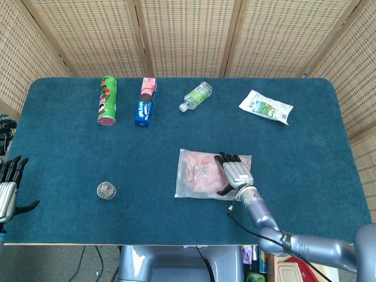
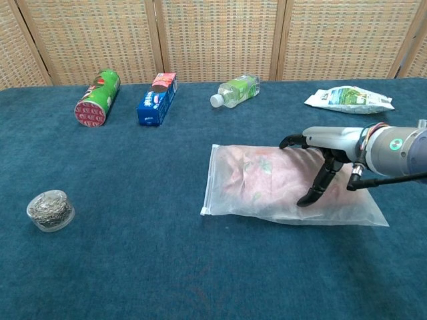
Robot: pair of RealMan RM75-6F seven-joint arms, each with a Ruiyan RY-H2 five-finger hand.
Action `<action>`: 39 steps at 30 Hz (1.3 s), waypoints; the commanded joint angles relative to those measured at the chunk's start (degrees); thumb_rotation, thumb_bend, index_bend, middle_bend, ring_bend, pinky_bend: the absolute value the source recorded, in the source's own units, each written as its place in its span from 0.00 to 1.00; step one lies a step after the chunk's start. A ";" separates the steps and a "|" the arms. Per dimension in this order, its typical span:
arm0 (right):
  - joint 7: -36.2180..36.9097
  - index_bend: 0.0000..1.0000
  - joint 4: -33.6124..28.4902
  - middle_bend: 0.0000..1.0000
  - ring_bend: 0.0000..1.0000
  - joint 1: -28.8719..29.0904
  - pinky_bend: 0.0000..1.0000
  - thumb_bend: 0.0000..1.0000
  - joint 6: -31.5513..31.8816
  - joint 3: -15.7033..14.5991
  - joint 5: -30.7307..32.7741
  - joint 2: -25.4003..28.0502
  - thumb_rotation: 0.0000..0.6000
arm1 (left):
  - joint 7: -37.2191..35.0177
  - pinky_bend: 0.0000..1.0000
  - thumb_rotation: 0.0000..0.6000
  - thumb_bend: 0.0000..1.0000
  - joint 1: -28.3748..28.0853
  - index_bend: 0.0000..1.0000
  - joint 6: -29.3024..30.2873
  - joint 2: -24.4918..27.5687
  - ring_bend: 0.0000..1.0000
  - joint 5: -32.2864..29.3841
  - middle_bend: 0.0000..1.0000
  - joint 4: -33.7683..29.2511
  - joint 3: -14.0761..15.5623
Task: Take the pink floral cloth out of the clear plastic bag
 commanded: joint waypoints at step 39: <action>29.73 0.61 15.20 0.67 0.62 -1.06 0.56 0.70 4.40 -3.57 -45.97 -4.31 1.00 | -5.21 0.00 1.00 0.10 -7.31 0.00 -8.38 2.74 0.00 0.62 0.00 -1.39 -3.60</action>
